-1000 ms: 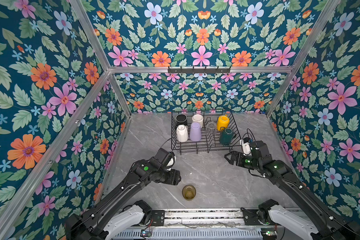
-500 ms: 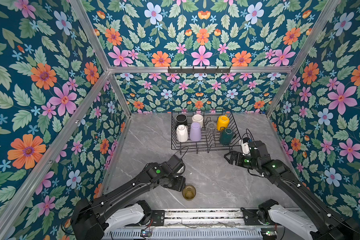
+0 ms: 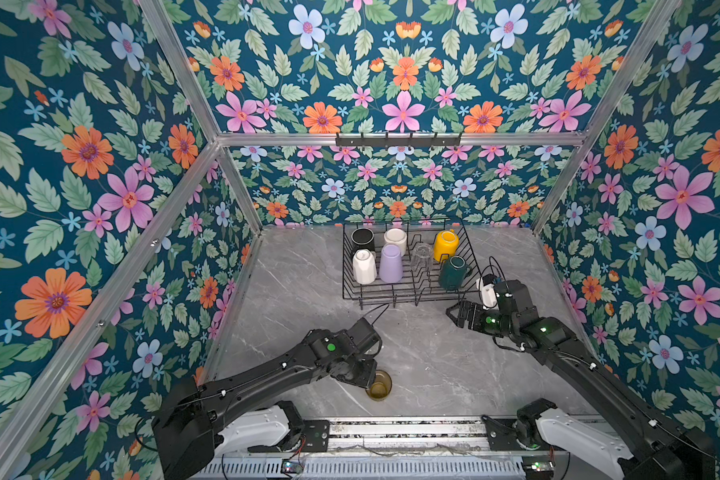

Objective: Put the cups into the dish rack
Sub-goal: 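Lower the left gripper onto the olive textured glass and grasp it, then lift the olive glass toward the right gripper while the right gripper reaches for it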

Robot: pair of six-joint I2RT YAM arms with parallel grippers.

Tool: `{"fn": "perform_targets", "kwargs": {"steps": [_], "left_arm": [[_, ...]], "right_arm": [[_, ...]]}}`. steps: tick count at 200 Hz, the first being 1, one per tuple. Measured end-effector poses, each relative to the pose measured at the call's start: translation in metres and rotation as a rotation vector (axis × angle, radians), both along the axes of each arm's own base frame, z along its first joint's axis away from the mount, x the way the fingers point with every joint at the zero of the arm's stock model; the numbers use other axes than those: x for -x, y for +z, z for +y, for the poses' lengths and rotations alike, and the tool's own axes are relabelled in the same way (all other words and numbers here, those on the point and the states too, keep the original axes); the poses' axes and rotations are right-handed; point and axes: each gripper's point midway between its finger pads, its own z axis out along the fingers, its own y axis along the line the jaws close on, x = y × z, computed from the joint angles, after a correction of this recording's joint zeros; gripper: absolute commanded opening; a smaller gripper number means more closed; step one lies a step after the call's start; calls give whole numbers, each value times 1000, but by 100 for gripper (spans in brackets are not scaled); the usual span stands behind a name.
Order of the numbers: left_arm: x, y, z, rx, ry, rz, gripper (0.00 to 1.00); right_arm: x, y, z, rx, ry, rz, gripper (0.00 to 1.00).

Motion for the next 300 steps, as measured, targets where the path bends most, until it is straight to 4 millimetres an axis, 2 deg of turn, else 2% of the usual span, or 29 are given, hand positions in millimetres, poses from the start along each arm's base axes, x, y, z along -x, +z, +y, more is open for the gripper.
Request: {"fn": "perform_targets", "kwargs": {"steps": [34,103,117,137,162,225,274,300], "left_arm": [[0,-4,-7,1,-11,8,37],[2,-10,-18,-3,-34,20,20],[2,-9,-19,-1,-37,17,14],[1,-8,-21,2,-37,11,0],[-4,0,-27,19,-38,-3,0],[-24,35,-49,92,-58,-101,0],[-71,73,-64,259,-4,-186,0],[-94,104,-68,428,14,-229,0]], "right_arm": [[1,-3,-1,1,0,1,97],[2,-1,-2,1,-3,-7,97],[3,-1,-2,1,-3,-7,97],[3,-2,-2,2,-3,-5,97],[3,-2,-2,2,-3,-4,97],[5,12,-2,-18,3,-43,97],[10,38,2,-117,24,-109,97],[14,46,7,-206,49,-132,97]]}}
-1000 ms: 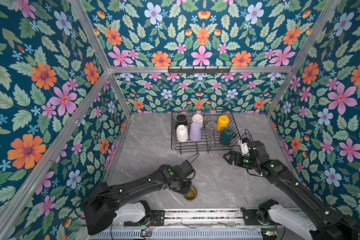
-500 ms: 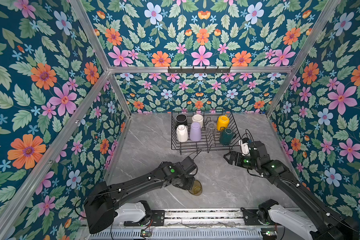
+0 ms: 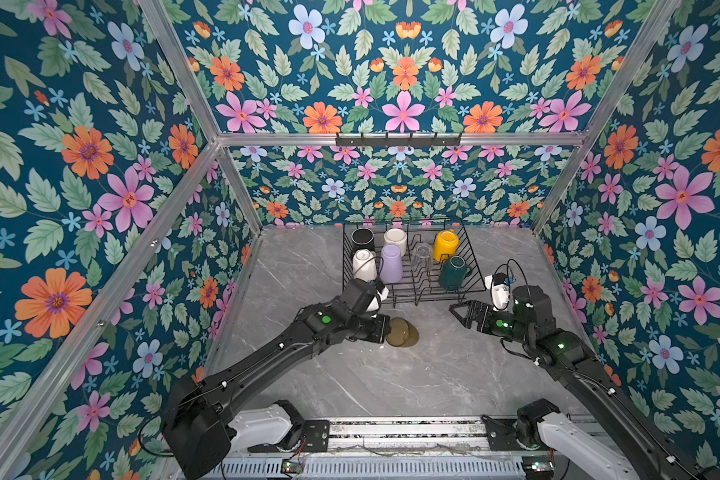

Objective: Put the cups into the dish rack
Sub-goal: 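Lift the olive glass toward the right gripper while the right gripper reaches for it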

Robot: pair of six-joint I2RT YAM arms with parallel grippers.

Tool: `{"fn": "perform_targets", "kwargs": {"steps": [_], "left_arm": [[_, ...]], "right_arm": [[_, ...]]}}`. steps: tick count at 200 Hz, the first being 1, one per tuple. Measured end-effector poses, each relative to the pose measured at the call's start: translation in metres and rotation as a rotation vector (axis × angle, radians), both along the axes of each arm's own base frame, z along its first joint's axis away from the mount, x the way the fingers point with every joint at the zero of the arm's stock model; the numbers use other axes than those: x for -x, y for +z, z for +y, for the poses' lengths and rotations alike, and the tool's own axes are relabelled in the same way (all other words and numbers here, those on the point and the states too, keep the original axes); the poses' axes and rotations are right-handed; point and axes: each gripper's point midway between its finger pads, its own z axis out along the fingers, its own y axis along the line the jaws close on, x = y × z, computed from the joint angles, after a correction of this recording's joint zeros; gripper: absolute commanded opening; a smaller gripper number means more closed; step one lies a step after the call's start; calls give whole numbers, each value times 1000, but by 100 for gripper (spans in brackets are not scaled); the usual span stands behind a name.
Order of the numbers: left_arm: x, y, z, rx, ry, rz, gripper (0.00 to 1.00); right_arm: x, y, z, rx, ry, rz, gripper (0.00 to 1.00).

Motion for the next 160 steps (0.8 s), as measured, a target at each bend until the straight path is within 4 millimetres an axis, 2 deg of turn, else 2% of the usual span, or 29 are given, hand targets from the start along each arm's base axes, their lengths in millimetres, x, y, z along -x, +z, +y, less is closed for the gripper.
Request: {"fn": "perform_targets", "kwargs": {"steps": [32,75,107,160], "left_arm": [[-3,40,-18,221,-101,-67,0],[-8,71,-29,426,-193,-138,0],[-16,85,-35,517,-227,-164,0],[-14,91,-44,600,-285,-168,0]], "right_arm": [[2,8,10,-143,57,0,97],[8,34,35,-298,220,-36,97],[14,50,46,-368,316,-57,96],[22,63,58,-427,407,-64,95]]}}
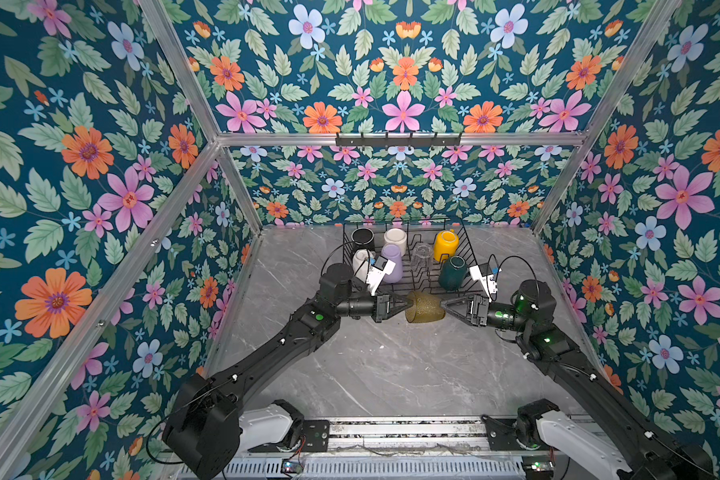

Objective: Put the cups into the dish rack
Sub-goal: 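Lift the olive glass toward the right gripper while the right gripper reaches for it, then close the right gripper on the olive glass beside the left gripper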

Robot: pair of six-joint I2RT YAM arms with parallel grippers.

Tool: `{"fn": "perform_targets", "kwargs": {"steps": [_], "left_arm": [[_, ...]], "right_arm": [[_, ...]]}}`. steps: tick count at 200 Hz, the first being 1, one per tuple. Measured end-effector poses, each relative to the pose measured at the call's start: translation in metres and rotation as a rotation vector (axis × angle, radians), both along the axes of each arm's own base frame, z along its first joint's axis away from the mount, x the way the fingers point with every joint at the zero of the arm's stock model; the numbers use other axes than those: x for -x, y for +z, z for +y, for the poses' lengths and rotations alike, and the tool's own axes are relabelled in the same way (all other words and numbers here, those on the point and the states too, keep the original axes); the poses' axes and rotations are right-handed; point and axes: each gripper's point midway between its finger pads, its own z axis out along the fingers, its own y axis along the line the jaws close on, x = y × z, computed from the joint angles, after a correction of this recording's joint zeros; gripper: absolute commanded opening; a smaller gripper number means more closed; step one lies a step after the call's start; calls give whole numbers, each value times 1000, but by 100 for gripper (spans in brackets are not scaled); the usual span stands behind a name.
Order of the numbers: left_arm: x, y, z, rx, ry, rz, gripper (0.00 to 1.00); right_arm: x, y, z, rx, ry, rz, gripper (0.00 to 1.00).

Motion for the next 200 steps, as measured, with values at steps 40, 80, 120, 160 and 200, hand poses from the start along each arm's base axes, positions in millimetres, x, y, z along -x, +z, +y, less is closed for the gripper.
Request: {"fn": "perform_targets", "kwargs": {"steps": [40,80,120,160,200], "left_arm": [[0,3,-5,40,-28,7,0],[0,5,-9,76,-53,11,0],[2,4,-10,96,-73,32,0],[4,5,-10,119,-92,33,0],[8,8,-10,141,-118,36,0]], "right_arm": [[7,4,15,-27,83,7,90],[13,10,26,-45,142,0,82],[15,14,30,-57,173,-19,69],[17,18,31,-68,189,-19,60],[21,20,31,-74,208,-24,48]]}}
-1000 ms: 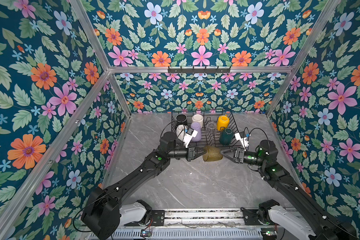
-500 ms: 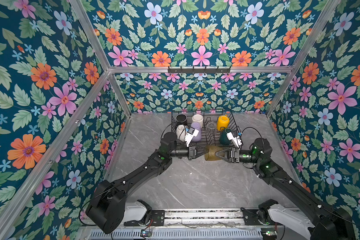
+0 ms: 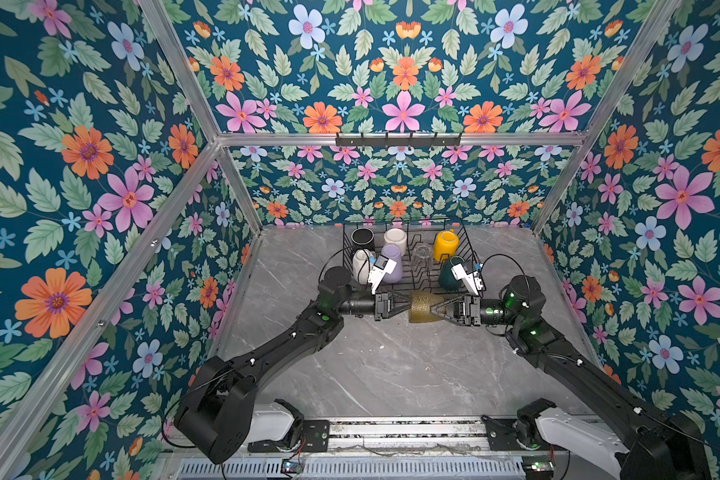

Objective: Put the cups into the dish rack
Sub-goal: 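Close the right gripper on the olive glass beside the left gripper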

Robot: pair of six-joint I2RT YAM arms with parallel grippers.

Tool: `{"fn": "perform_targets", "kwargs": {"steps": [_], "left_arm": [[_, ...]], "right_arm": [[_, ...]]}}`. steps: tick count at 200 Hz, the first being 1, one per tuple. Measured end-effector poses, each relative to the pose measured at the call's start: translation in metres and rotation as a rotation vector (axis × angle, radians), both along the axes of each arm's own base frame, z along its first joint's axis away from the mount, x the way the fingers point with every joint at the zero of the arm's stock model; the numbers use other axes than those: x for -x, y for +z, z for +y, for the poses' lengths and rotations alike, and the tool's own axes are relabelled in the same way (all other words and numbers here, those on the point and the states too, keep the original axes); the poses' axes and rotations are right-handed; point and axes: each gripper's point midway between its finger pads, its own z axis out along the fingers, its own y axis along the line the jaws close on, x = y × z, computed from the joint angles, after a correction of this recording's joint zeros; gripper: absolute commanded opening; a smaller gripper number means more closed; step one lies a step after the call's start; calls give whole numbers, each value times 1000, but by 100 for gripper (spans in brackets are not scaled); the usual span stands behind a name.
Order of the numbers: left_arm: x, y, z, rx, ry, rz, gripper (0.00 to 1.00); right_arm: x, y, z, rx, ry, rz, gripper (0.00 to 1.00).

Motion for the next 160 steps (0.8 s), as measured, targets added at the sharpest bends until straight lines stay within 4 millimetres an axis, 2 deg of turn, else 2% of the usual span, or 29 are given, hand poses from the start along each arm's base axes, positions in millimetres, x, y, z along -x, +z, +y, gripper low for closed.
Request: {"fn": "perform_targets", "kwargs": {"steps": [21,53,86,134,160], "left_arm": [[1,1,0,6,-6,0,0],[2,1,0,7,-14,3,0],[2,0,0,5,-17,9,0],[2,0,0,4,-18,11,0],[2,-1,-1,4,-19,12,8]], "right_arm": [[1,1,0,-3,6,-3,38],[2,2,0,-4,12,-5,28],[2,0,1,-1,15,1,0],[2,1,0,4,13,1,0],[3,2,-1,10,5,4,0]]}}
